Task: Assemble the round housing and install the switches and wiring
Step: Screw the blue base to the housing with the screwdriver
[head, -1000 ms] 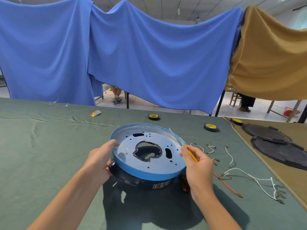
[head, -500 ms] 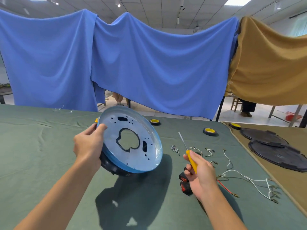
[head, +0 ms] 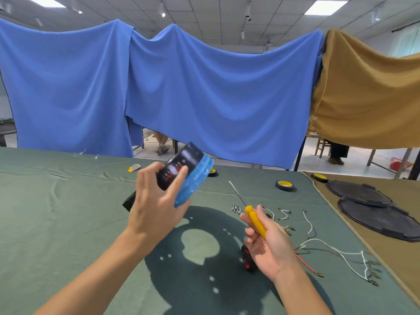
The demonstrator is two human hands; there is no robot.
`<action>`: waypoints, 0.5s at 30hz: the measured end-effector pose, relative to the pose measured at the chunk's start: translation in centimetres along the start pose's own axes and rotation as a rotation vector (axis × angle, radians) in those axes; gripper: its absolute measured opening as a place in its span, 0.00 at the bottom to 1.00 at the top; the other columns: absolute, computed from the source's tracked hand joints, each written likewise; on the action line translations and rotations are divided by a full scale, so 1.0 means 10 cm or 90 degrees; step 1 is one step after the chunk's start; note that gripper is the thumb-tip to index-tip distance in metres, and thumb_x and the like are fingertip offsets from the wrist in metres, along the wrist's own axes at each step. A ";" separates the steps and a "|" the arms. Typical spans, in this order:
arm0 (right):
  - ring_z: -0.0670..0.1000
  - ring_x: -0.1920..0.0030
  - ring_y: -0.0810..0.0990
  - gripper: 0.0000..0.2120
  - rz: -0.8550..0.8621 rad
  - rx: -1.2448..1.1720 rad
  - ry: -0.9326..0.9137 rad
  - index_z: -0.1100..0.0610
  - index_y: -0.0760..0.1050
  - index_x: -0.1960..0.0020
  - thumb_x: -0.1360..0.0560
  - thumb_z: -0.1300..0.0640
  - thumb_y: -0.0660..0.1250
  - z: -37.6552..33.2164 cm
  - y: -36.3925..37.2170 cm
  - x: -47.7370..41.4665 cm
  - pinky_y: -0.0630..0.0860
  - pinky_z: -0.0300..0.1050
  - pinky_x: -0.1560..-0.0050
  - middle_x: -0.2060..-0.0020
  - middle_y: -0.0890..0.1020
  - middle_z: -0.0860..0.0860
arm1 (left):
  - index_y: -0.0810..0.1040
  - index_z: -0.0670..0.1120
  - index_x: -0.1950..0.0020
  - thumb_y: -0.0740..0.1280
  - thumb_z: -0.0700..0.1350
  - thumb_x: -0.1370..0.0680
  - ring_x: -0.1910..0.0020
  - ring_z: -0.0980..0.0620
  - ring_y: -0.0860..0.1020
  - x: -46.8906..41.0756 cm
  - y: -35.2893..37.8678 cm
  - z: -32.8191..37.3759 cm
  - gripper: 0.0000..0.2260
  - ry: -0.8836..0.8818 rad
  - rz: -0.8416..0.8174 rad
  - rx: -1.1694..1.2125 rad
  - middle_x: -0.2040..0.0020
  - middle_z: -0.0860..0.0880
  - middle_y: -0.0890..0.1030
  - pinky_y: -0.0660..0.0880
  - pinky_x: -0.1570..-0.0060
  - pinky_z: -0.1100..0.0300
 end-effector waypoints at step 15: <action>0.47 0.72 0.72 0.19 -0.061 -0.040 -0.070 0.56 0.79 0.40 0.30 0.55 0.69 -0.07 0.06 -0.01 0.71 0.38 0.73 0.55 0.84 0.53 | 0.81 0.48 0.38 0.74 0.51 0.32 0.44 0.40 0.71 0.83 0.36 0.22 0.23 0.345 -0.238 -0.023 0.43 0.39 0.69 0.79 0.49 0.49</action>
Point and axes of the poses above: each hand's wrist, its own x-axis away from the middle knuckle, its own y-axis out of the palm, z = x × y, the point moved 7 cm from there along -x, towards the middle knuckle
